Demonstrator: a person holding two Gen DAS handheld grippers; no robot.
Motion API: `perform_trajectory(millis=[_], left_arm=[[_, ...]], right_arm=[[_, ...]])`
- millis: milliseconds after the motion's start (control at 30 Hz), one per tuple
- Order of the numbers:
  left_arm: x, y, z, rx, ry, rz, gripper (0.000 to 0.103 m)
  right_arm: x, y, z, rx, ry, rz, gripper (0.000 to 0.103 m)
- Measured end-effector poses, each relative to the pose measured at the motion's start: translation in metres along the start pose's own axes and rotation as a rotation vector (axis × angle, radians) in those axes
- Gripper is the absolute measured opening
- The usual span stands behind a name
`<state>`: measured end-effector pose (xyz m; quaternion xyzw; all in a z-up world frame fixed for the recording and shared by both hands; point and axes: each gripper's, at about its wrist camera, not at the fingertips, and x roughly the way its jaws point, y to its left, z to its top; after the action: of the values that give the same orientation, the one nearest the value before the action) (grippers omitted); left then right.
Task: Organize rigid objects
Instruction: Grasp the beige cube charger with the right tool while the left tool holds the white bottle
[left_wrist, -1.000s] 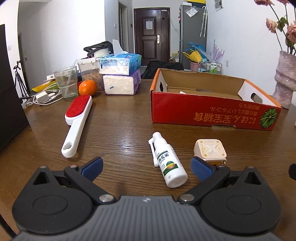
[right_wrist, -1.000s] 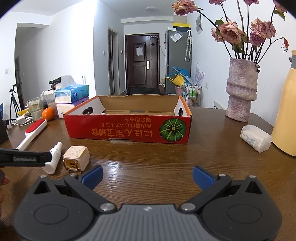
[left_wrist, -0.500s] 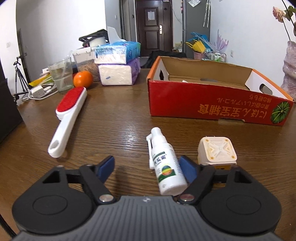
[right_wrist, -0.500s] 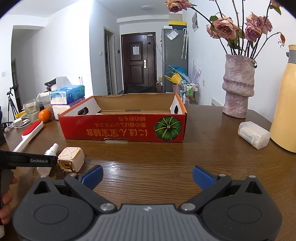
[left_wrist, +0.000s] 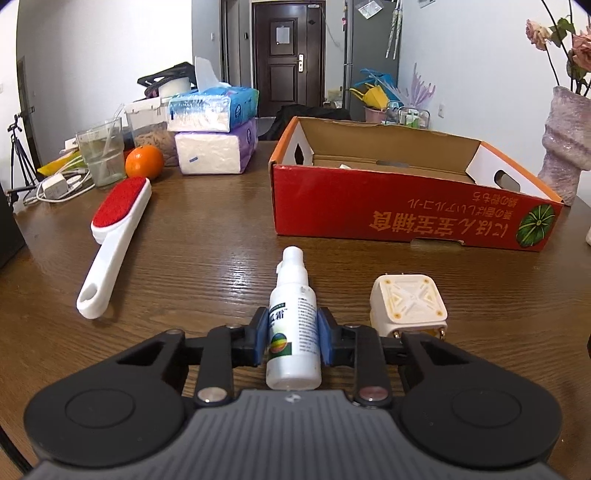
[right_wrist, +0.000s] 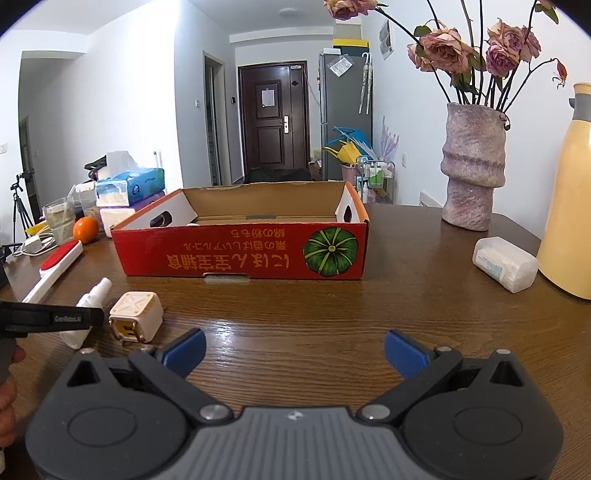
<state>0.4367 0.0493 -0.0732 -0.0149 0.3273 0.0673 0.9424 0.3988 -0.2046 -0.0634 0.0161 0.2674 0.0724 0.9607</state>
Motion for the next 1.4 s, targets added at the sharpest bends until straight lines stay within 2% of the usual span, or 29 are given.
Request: perform_trajectory(millis=[600, 767, 1067, 1400], left_arm=[[-0.026, 0.012, 0.01, -0.023, -0.088, -0.02, 0.028], [-0.031, 0.017, 0.013, -0.036, -0.104, -0.029, 0.028], [-0.034, 0.032, 0.017, -0.061, -0.121, -0.03, 0.028], [-0.042, 0.047, 0.019, -0.071, -0.151, -0.027, 0.028]], right_arm=[[0.01, 0.009, -0.004, -0.013, 0.004, 0.025, 0.103], [0.016, 0.026, -0.007, -0.038, -0.006, 0.056, 0.103], [0.032, 0.081, -0.005, -0.125, 0.009, 0.118, 0.103], [0.057, 0.114, 0.006, -0.109, 0.029, 0.121, 0.103]])
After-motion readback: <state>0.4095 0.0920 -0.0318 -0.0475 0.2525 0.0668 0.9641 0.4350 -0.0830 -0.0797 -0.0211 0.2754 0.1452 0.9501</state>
